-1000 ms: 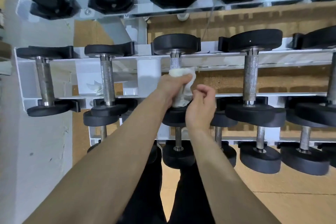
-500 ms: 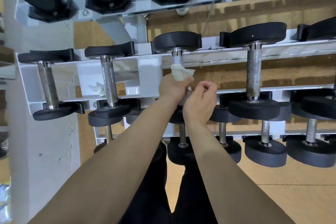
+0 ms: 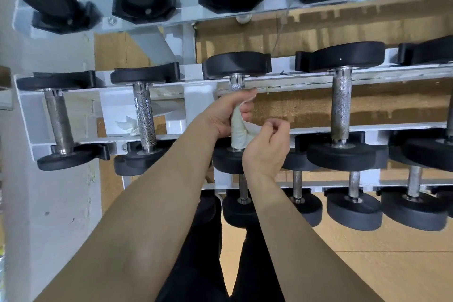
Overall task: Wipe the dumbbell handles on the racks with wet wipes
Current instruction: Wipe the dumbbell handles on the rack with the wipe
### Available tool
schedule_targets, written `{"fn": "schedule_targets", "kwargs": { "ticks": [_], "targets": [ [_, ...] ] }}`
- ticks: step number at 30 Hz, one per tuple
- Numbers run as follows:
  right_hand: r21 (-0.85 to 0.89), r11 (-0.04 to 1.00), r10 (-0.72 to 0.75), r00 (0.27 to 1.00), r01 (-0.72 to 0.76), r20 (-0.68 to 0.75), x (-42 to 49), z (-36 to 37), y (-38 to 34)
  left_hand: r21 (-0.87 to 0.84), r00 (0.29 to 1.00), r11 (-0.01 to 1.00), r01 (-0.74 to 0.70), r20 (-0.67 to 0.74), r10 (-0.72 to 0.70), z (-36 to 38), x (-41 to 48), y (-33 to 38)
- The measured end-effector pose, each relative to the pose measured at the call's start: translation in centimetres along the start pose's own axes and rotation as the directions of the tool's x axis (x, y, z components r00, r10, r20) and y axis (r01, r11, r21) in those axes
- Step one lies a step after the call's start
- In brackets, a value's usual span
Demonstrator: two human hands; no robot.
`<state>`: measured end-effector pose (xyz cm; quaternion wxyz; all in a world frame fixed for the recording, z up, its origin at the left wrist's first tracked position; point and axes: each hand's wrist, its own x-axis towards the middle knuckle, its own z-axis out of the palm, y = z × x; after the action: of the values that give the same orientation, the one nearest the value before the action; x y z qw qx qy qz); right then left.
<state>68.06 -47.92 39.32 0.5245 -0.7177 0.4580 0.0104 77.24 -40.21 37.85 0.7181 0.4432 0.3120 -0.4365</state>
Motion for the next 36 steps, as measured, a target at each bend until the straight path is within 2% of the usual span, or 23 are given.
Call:
{"fn": "schedule_targets", "kwargs": {
  "ticks": [2, 6, 10, 12, 16, 20, 23, 26, 27, 28, 30, 32, 36],
  "targets": [
    [-0.001, 1.0, 0.003, 1.0, -0.003, -0.005, 0.1, 0.0, 0.0, -0.032, 0.999, 0.998, -0.048, -0.017, 0.048, 0.2, 0.1, 0.0],
    [-0.016, 1.0, 0.01, 1.0, -0.01, 0.014, 0.1, -0.2, -0.2, 0.029, 0.988, 0.99, -0.139, -0.068, 0.141, 0.2, -0.8, -0.7],
    [-0.03, 0.999, -0.011, 0.999, 0.012, 0.036, 0.0, -0.2, -0.1, -0.056, 0.985, 0.985, -0.165, -0.063, 0.161, -0.2, -2.2, -1.3],
    [-0.064, 0.997, -0.045, 0.996, 0.049, 0.073, -0.1, -0.2, -0.1, -0.061, 0.978, 0.981, -0.182, -0.117, 0.174, -0.1, -2.9, -1.6],
    [-0.137, 0.982, -0.105, 0.979, 0.13, 0.173, -0.2, -0.5, -0.1, 0.103, 0.923, 0.96, -0.259, -0.268, 0.278, -0.7, -3.8, -3.4],
    [-0.203, 0.961, -0.145, 0.968, 0.187, 0.204, 0.1, -0.6, 0.2, 0.324, 0.874, 0.882, -0.341, -0.236, 0.425, -1.7, -4.5, -4.6],
    [-0.232, 0.953, -0.144, 0.965, 0.195, 0.219, 0.1, -0.6, 0.1, 0.42, 0.847, 0.842, -0.34, -0.252, 0.468, -1.8, -4.7, -4.4],
    [-0.236, 0.955, -0.124, 0.964, 0.18, 0.233, 0.5, -0.6, 0.1, 0.487, 0.807, 0.824, -0.29, -0.337, 0.484, -1.9, -3.9, -4.0],
    [-0.239, 0.955, -0.117, 0.963, 0.176, 0.242, 0.8, -0.4, 0.2, 0.6, 0.77, 0.761, -0.246, -0.356, 0.53, -1.9, -3.7, -4.0],
    [-0.245, 0.953, -0.116, 0.961, 0.179, 0.251, 1.0, -0.2, 0.5, 0.738, 0.726, 0.648, -0.189, -0.339, 0.598, -2.0, -3.5, -4.0],
    [-0.276, 0.939, -0.132, 0.955, 0.206, 0.264, 1.3, 0.1, 0.8, 0.931, 0.684, 0.361, -0.053, -0.229, 0.692, -1.8, -3.7, -3.8],
    [-0.303, 0.928, -0.135, 0.953, 0.218, 0.272, 1.4, 0.1, 0.8, 0.985, 0.703, 0.166, 0.042, -0.147, 0.695, -1.8, -4.2, -3.6],
    [-0.278, 0.94, -0.109, 0.945, 0.199, 0.309, 1.3, -0.3, 0.2, 0.983, 0.732, -0.058, 0.176, -0.092, 0.675, -3.0, -4.5, -3.6]
  ]
}}
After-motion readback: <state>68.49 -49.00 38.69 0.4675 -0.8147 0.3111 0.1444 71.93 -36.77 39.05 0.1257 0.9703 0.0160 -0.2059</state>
